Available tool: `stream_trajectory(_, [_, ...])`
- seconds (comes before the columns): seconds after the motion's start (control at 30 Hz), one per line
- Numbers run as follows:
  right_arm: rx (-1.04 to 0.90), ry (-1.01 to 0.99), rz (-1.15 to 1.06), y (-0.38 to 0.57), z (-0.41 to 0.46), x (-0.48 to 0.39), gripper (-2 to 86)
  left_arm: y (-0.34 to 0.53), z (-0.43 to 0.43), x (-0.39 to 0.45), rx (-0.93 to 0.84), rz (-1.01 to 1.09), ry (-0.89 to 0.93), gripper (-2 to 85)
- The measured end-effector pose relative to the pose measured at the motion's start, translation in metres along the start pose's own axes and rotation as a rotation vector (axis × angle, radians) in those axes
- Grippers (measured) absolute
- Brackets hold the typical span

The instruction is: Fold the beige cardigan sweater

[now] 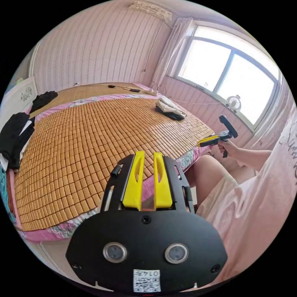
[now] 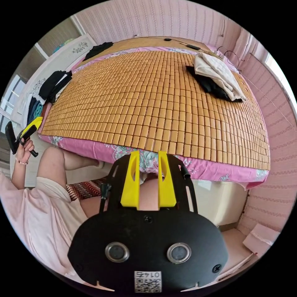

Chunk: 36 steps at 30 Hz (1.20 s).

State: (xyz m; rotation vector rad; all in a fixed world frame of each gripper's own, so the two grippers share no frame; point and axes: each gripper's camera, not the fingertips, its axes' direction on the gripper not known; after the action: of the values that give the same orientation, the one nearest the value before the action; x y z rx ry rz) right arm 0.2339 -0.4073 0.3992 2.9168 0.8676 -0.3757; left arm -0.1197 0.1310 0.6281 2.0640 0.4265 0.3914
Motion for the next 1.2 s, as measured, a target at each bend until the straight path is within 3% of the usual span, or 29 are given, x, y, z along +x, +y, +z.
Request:
stream_trajectory(0.17, [0.15,0.141,0.073,0.037,-0.033,0.062,11.3,-0.08,0.066,0.048,0.049,0.156,0.081,5.9])
stream_trajectory(0.43, [0.277,0.242,0.071,0.001,-0.053,0.149,13.5,-0.214,0.217,0.077,-0.078,0.237,0.146,8.5])
stream_trajectory(0.9, [0.216,0.33,0.09,-0.103,0.003,0.281,10.9,-0.411,0.544,0.08,-0.238,-0.075,0.217,13.5])
stream_trajectory(1.07, [0.072,0.299,0.12,-0.11,0.031,0.309,3.3,-0.426,0.597,0.079,-0.355,-0.118,0.176,6.6])
stream_trajectory(1.2, [0.225,0.179,0.114,-0.093,-0.003,0.301,2.1,-0.438,0.568,0.072,-0.294,-0.174,0.224,-0.2])
